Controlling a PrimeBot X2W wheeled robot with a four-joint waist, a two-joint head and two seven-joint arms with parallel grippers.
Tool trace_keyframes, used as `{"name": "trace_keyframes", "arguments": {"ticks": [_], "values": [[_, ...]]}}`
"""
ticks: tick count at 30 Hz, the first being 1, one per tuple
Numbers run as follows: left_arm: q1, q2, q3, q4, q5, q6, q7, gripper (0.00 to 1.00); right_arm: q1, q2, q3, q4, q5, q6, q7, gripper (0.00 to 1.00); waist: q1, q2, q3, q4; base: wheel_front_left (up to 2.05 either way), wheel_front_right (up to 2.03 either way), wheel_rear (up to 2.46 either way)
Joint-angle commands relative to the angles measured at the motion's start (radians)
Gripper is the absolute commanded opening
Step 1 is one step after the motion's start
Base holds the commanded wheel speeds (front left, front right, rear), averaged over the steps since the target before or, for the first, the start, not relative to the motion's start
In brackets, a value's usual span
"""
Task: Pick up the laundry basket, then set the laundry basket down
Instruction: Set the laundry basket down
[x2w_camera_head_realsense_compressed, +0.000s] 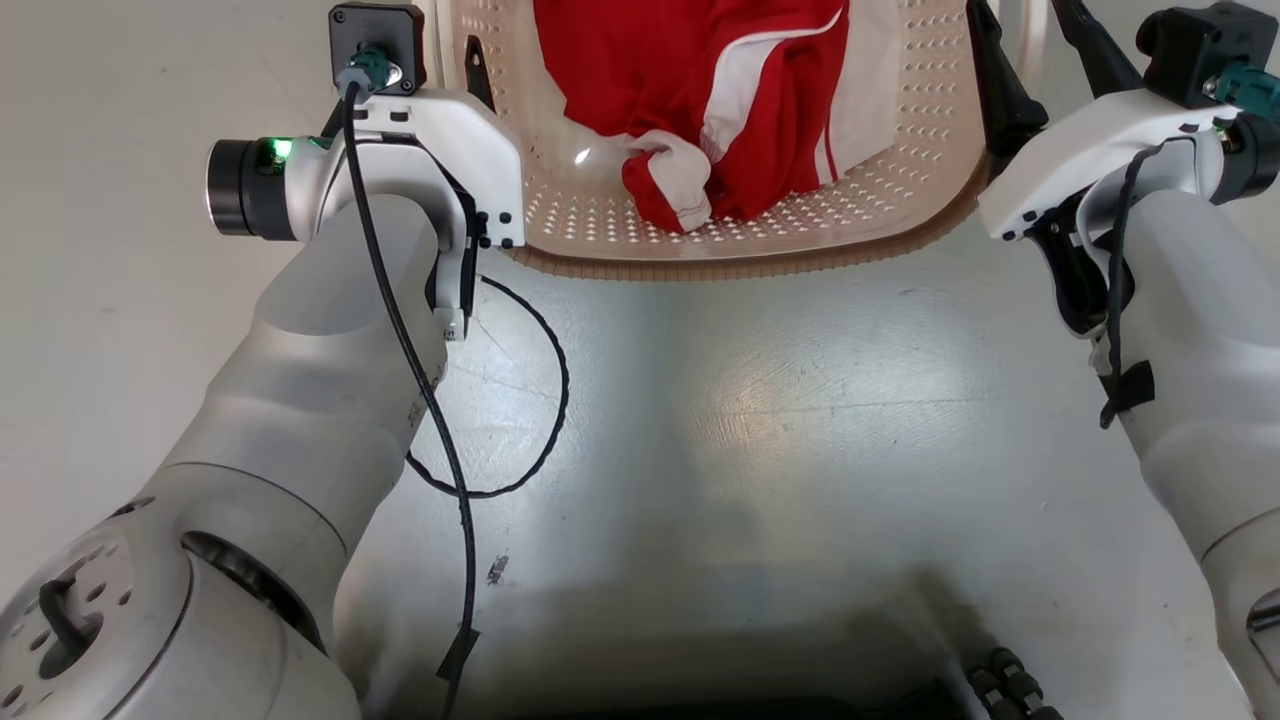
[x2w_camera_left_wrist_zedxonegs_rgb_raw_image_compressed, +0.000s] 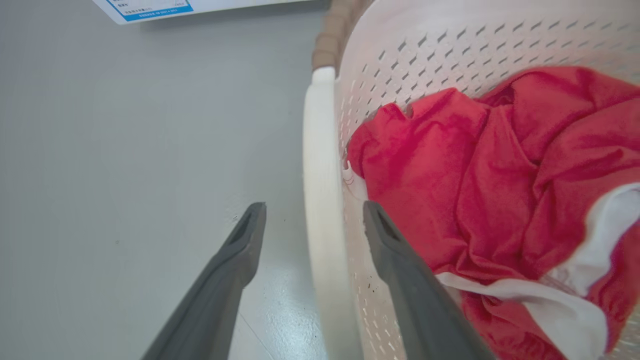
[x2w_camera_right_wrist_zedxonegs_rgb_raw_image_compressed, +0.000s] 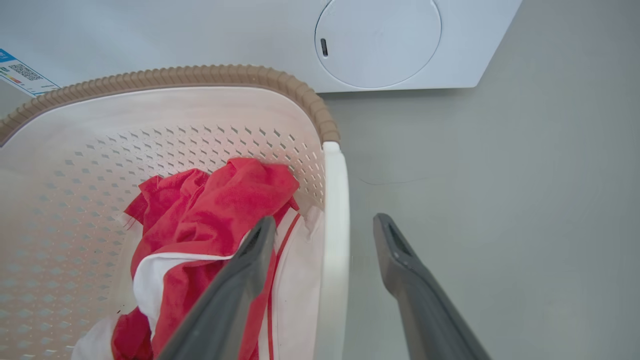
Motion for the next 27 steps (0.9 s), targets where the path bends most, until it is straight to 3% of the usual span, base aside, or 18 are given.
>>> {"name": "trace_keyframes", "arguments": {"ticks": [1,13,27], "values": [[0.010,0.018,0.006,-0.001,-0.009,0.006,-0.003,1.00,0.076,0.015,-0.004,-0.015,-0.017,0.006,-0.011,1.00,-0.0001,0.0000,-0.013,-0.005,0.00,0.00,0.00],[0.064,0.024,0.040,-0.013,0.000,-0.007,-0.006,1.00,0.146,0.027,-0.083,-0.072,-0.091,0.006,-0.011,1.00,-0.0001,0.0000,-0.136,-0.010,0.00,0.00,0.00],[0.230,0.051,0.187,-0.139,0.114,-0.025,-0.006,1.00,0.282,-0.003,-0.212,-0.144,-0.201,0.006,-0.011,1.00,-0.0001,0.0000,-0.352,0.010,0.00,0.00,0.00]]}}
